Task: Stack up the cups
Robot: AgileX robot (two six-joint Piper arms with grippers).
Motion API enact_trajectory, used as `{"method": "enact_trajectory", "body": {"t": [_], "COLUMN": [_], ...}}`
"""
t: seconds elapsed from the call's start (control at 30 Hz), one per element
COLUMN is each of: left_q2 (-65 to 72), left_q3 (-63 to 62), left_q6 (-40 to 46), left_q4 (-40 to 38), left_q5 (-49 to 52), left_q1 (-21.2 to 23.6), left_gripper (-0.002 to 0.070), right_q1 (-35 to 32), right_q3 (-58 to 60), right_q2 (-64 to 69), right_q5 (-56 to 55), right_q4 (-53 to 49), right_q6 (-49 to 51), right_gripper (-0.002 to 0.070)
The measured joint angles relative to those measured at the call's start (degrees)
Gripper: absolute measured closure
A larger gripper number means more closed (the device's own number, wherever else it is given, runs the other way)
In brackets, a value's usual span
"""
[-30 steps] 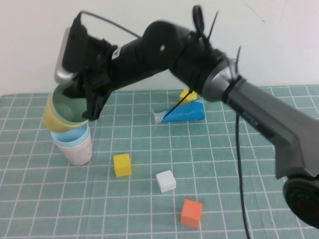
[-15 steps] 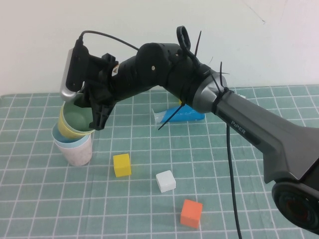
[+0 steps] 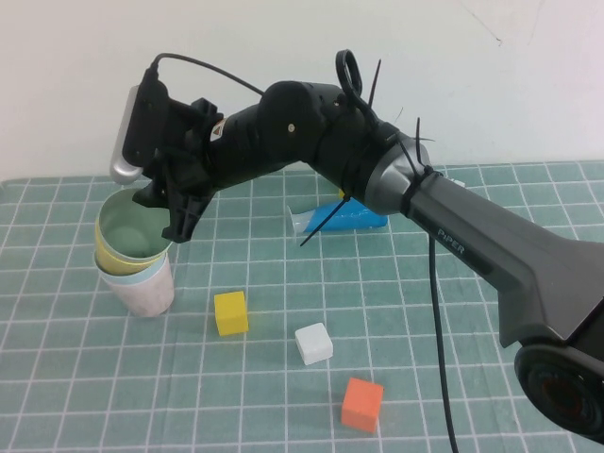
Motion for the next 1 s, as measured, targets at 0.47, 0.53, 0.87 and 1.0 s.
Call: {"method": "enact_trajectory", "body": {"t": [0.47,0.53,0.87,1.0], "left_q2": [0.0,0.0,0.0,-0.9], "left_q3": [0.0,0.0,0.0,0.0], "left_q6": [0.0,0.0,-0.01,-0.01], "left_q4": [0.13,0.13,-0.08,-0.57], "left_q5": [0.0,0.0,0.0,0.0], "left_q1": [0.0,0.0,0.0,0.0], "left_gripper": [0.0676,0.0676,0.0676,0.0676], "right_q1": [0.0,0.0,0.11,-0.13], "right_q3": [0.0,0.0,0.0,1.14], "right_q2": [-1.37,-2.37,-15.19,-23.35], "right_q5": [-0.11,0.81,21.41,27.69], "right_q4": [1.83,1.83,-25.25,-40.48], "right_q6": [0.0,0.0,11.03,20.12], "right_gripper": [0.039,0.0392,0.0659,0.0675]}}
